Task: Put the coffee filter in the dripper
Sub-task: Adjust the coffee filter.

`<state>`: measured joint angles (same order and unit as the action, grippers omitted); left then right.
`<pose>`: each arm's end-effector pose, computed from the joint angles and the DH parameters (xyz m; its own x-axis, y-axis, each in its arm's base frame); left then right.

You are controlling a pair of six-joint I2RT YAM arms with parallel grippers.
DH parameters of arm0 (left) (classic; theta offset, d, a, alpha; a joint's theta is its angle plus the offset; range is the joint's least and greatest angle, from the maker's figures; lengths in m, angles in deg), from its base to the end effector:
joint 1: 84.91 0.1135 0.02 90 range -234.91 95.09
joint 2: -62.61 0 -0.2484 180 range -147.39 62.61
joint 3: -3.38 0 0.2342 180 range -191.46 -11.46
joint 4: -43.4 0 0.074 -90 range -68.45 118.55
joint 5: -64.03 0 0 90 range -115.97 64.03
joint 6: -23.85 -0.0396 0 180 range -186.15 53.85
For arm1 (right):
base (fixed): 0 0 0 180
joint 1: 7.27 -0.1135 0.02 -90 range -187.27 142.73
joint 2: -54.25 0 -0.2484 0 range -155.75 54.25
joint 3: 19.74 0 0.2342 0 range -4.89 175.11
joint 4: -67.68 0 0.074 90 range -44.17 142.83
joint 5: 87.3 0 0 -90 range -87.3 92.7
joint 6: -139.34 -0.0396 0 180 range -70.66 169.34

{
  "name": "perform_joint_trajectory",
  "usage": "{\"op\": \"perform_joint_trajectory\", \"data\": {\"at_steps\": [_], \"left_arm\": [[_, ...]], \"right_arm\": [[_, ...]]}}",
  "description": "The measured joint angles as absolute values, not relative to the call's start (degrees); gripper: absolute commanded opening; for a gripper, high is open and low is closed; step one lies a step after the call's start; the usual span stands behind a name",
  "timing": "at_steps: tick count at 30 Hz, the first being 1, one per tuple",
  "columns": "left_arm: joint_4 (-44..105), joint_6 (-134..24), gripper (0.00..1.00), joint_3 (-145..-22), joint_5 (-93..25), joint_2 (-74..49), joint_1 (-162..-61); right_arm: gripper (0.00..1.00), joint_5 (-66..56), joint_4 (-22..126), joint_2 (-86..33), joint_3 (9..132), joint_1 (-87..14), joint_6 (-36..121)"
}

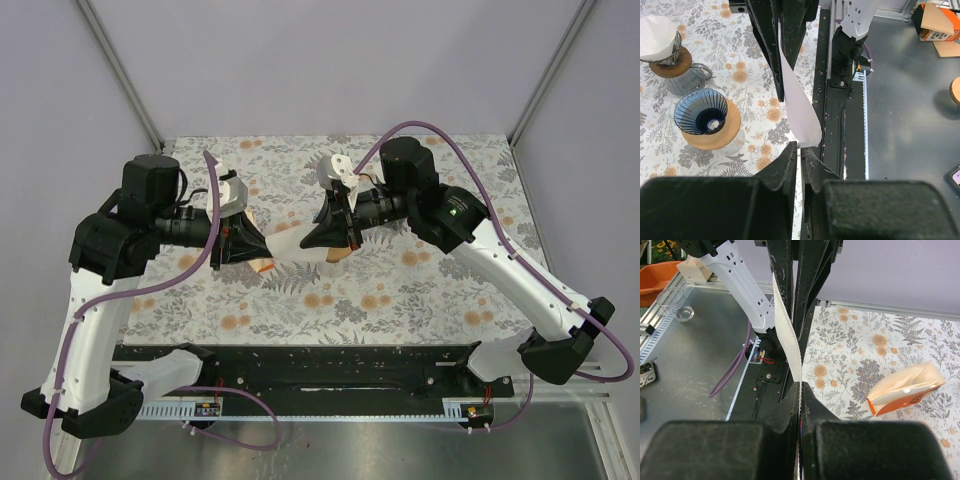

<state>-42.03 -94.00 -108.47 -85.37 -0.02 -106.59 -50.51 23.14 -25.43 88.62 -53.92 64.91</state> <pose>0.1126 -0.0815 0.4558 -0.0960 0.2941 -0.9509 0.9933 0.0894 -0.0727 0.1657 0.2217 0.4436 0.0781 -0.1514 -0.9854 -0.9793 -0.1969 -0.0474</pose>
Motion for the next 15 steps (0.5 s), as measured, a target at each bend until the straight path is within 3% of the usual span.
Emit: {"op": "perform_joint_trajectory", "data": {"at_steps": [9, 15], "left_arm": [[-40.74, -91.27, 0.21, -108.41, -86.13, 0.02, -106.59], [-40.9, -91.34, 0.2, -108.06, -86.24, 0.53, -106.59]], "right_arm": [[0.0, -50.2, 23.32, -25.43, 88.6, -53.92, 64.39], [0.0, -48.85, 23.49, -25.43, 88.6, -53.9, 63.8]]}}
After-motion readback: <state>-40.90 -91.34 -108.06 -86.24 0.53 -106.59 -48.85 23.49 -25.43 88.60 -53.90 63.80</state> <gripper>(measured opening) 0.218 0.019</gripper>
